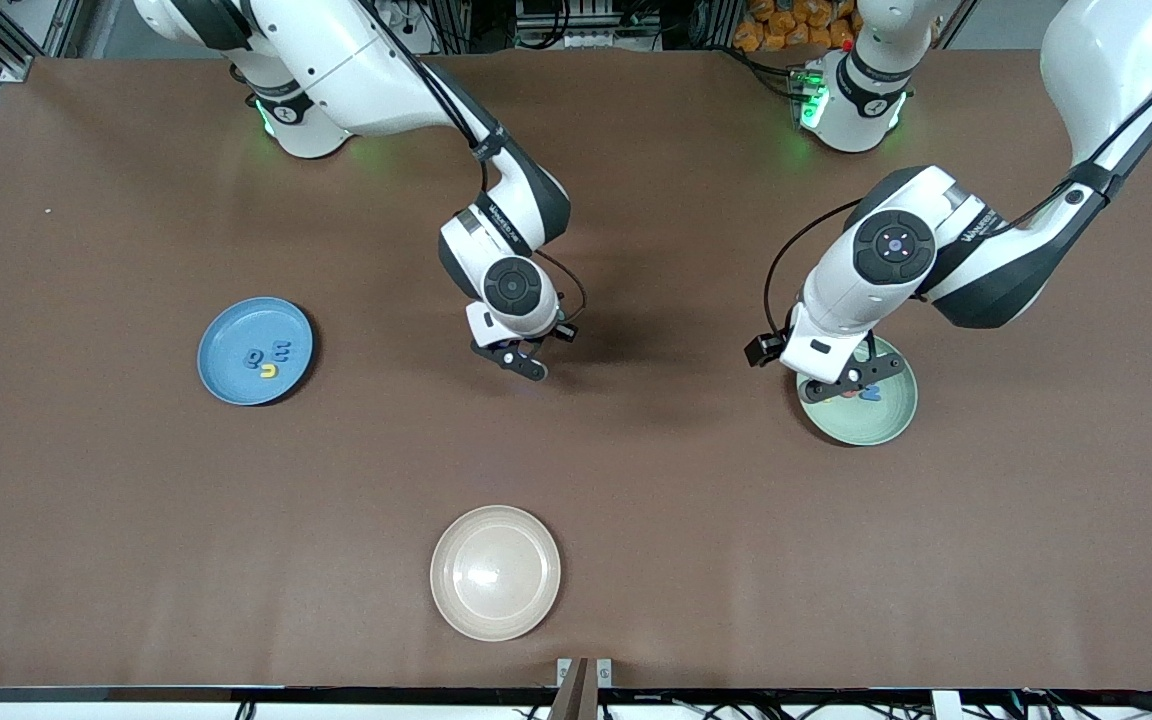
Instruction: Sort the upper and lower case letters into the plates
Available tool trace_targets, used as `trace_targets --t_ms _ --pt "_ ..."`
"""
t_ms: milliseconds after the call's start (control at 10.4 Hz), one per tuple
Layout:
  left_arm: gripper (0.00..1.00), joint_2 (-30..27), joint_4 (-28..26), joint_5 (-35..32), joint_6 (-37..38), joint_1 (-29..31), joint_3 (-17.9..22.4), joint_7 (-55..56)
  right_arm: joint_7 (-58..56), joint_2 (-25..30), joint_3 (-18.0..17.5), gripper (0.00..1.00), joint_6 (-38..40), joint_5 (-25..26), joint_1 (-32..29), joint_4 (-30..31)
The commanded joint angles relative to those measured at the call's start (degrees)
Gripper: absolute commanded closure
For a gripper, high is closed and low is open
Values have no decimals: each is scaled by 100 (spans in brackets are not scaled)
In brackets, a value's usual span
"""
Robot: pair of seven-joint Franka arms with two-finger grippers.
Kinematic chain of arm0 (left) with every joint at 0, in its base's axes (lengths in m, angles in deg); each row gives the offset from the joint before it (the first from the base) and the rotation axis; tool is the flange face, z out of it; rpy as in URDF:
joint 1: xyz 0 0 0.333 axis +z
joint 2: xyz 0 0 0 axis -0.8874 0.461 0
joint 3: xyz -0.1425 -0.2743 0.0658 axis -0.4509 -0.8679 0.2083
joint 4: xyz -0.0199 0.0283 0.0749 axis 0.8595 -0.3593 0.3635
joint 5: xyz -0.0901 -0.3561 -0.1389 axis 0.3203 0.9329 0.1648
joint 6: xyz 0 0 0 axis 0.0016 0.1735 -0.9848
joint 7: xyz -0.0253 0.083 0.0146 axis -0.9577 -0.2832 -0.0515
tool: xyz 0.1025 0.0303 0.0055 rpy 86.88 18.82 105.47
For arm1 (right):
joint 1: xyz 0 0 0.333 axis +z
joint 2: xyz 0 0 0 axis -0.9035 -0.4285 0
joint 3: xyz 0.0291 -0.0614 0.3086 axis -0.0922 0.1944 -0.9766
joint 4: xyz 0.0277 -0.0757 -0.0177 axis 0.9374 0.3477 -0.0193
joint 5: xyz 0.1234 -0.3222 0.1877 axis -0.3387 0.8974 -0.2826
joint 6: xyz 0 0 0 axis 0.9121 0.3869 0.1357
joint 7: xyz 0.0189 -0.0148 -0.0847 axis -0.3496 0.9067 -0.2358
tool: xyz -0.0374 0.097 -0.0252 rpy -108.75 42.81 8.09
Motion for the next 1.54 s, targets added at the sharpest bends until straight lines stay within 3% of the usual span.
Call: trace_targets --t_ms 0,96,674,866,962,1443 --pt "0 -46 37 115 97 -13 -11 86 -58 118 1 74 -1 30 -17 147" --pt "0 -37 37 115 97 -22 -11 94 -58 118 1 78 -1 30 -17 147" --pt "0 -28 230 335 97 -400 77 508 -75 109 10 78 157 30 -25 94" --pt "0 -28 230 335 97 -382 77 472 -110 100 10 65 122 39 -25 103" --pt "0 -28 222 335 97 -382 77 472 -163 100 10 50 122 39 -34 112" --pt "0 -28 230 335 97 -374 77 428 -207 83 19 54 122 48 -34 182"
